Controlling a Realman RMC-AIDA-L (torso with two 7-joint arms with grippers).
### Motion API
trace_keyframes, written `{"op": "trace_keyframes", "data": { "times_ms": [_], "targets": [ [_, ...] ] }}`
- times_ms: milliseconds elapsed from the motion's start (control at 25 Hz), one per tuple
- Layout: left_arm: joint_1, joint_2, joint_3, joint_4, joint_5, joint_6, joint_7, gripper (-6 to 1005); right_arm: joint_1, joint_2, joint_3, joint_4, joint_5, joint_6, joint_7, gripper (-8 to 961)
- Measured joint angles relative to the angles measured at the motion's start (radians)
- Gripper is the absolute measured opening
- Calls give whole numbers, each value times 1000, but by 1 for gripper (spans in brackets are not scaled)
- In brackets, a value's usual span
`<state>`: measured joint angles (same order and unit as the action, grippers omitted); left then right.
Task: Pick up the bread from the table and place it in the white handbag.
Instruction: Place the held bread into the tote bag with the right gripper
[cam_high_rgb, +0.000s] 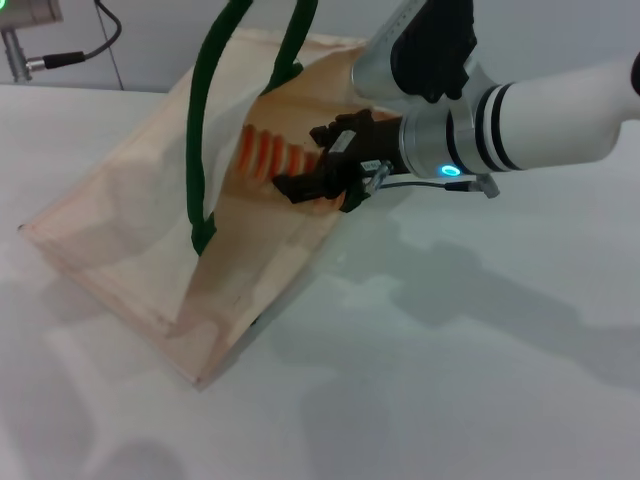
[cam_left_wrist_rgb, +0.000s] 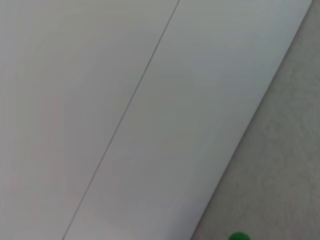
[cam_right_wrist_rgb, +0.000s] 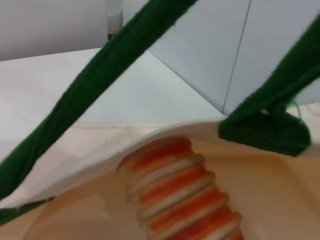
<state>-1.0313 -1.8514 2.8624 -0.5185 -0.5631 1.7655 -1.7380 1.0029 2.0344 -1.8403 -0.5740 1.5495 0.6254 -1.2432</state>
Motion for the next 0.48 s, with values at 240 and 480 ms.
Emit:
{"op": "trace_keyframes", "data": {
  "times_ms": [240,480],
  "targets": [
    [2,2,0,0,0,-4,-2,120,0,-2,2,17,-4,-1,0,897],
    [3,1,0,0,6,-21,-4,120,-4,-6,12,33,-3,-20,5,897]
  ]
}}
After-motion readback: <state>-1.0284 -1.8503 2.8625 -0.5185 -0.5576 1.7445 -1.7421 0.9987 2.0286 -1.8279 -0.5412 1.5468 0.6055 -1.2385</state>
